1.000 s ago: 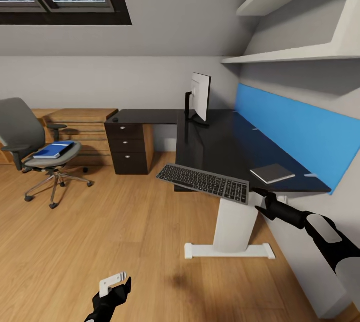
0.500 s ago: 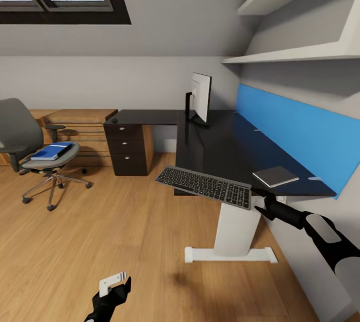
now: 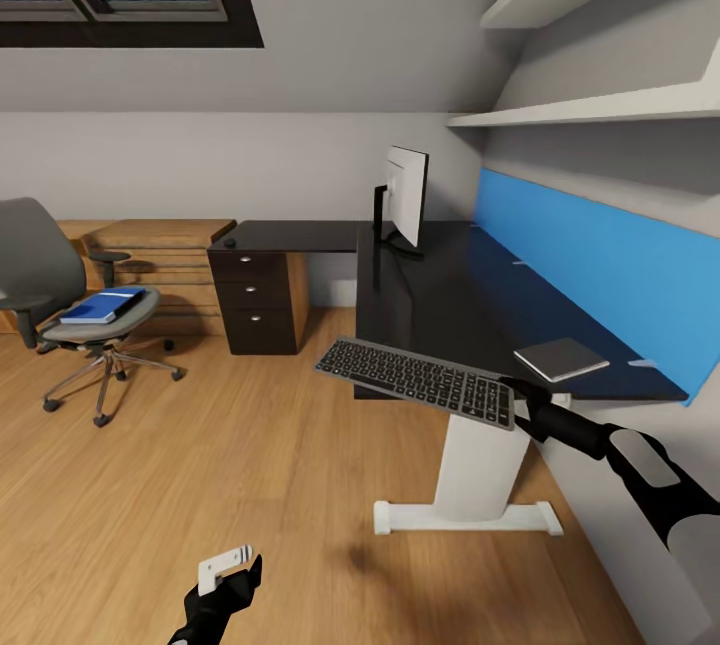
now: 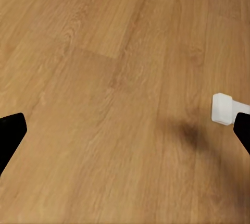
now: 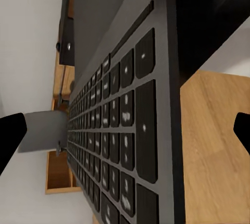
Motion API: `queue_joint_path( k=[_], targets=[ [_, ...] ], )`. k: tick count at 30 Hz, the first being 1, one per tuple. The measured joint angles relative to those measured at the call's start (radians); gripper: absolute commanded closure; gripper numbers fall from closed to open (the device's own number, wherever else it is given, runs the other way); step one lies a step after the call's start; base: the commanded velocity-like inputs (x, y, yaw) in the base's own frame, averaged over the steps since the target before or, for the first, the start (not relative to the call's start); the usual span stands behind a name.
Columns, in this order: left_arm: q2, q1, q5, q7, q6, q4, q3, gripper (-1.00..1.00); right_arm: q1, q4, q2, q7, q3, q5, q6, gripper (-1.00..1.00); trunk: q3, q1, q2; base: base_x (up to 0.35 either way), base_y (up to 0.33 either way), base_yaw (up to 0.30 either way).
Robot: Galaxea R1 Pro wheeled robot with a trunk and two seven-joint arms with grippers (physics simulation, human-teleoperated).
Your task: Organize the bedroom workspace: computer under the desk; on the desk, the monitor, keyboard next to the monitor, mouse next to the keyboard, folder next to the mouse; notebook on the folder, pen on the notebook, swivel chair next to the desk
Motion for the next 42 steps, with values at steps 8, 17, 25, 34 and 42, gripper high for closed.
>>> queue_joint_path(
  k=[8,17,25,34,42],
  targets=[
    [0.000,0.000,0.000,0.001,0.000,0.000,0.000,-1.00,0.000,0.037,0.003,0.000,0.003,0.002,-0.001,-1.00,0.000,0.000,0.000,0.005,0.004,0.000],
    [-0.001,0.000,-0.001,0.001,0.000,0.000,0.000,-1.00,0.000,0.045,0.008,0.000,0.003,0.003,-0.001,-1.00,0.000,0.000,0.000,0.000,0.000,0.000],
    [0.000,0.000,-0.001,0.001,0.000,0.000,0.000,-1.00,0.000,0.046,0.024,0.000,0.003,0.005,-0.001,-1.00,0.000,0.000,0.000,0.000,0.000,0.000],
    [-0.001,0.000,-0.001,0.001,0.000,0.000,0.000,-1.00,0.000,0.043,0.031,0.003,0.004,0.020,-0.001,-1.00,0.000,0.000,0.000,0.000,0.000,0.000],
    [-0.001,0.000,-0.001,0.001,0.000,0.000,0.000,-1.00,0.000,0.041,0.035,0.005,0.006,0.024,-0.001,-1.00,0.000,0.000,0.000,0.000,0.000,0.000]
  ],
)
